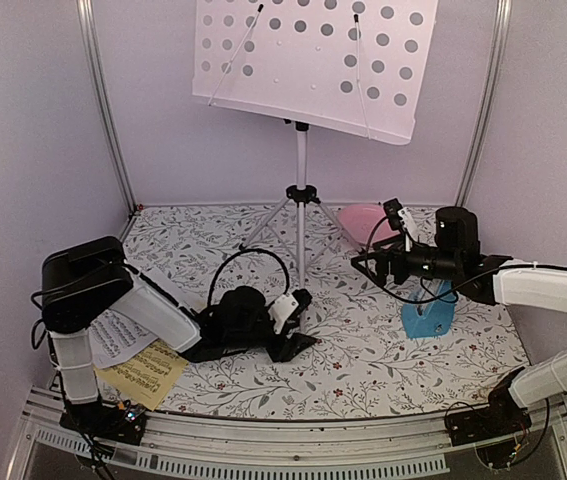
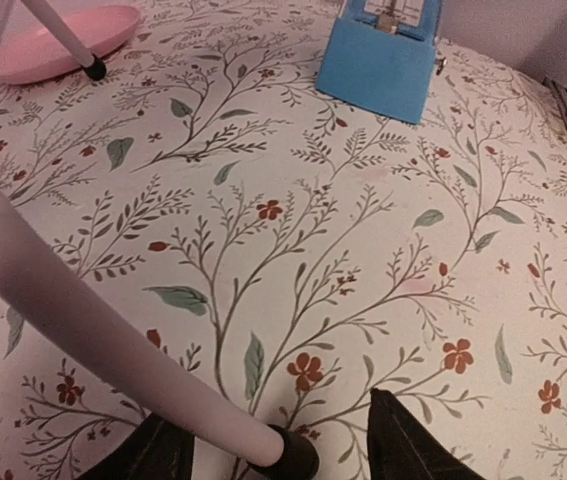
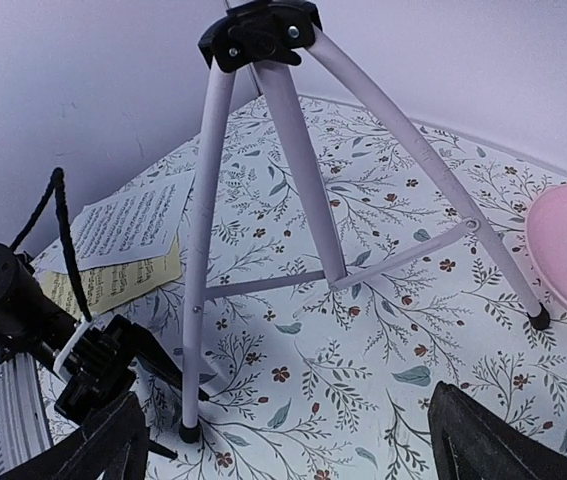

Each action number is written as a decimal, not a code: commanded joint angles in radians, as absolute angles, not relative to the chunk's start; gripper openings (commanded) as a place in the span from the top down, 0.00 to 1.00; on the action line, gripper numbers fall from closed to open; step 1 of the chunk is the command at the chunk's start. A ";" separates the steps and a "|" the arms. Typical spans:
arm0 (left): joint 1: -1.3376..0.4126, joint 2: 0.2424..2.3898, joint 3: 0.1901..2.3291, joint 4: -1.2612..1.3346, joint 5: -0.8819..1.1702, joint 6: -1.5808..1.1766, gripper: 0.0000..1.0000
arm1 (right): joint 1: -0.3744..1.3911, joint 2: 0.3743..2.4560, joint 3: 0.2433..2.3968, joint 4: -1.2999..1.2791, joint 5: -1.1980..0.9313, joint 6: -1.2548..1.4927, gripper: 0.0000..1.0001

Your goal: Set up the instrument practice props

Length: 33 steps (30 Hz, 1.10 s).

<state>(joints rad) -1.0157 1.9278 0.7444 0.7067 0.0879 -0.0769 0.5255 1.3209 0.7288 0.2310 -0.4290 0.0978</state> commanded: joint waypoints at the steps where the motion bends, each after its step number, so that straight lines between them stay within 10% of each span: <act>1: -1.111 2.017 0.839 0.774 0.117 -0.091 0.40 | 0.528 1.232 0.688 0.275 -0.393 0.147 0.01; 11: -1.167 2.136 1.097 0.651 0.097 -0.101 0.31 | 0.520 1.185 0.668 0.254 -0.371 0.188 0.01; 30: -0.788 1.240 0.519 0.103 -0.254 -0.632 0.23 | 0.603 1.215 0.710 0.329 -0.406 0.355 0.03; 33: -0.689 1.196 0.507 0.017 -0.305 -0.695 0.10 | 0.641 1.232 0.721 0.328 -0.400 0.361 0.03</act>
<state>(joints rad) -0.7841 1.2476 0.5301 0.1970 -0.1963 -0.5423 0.5953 1.2068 0.6819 0.3008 -0.4026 0.3313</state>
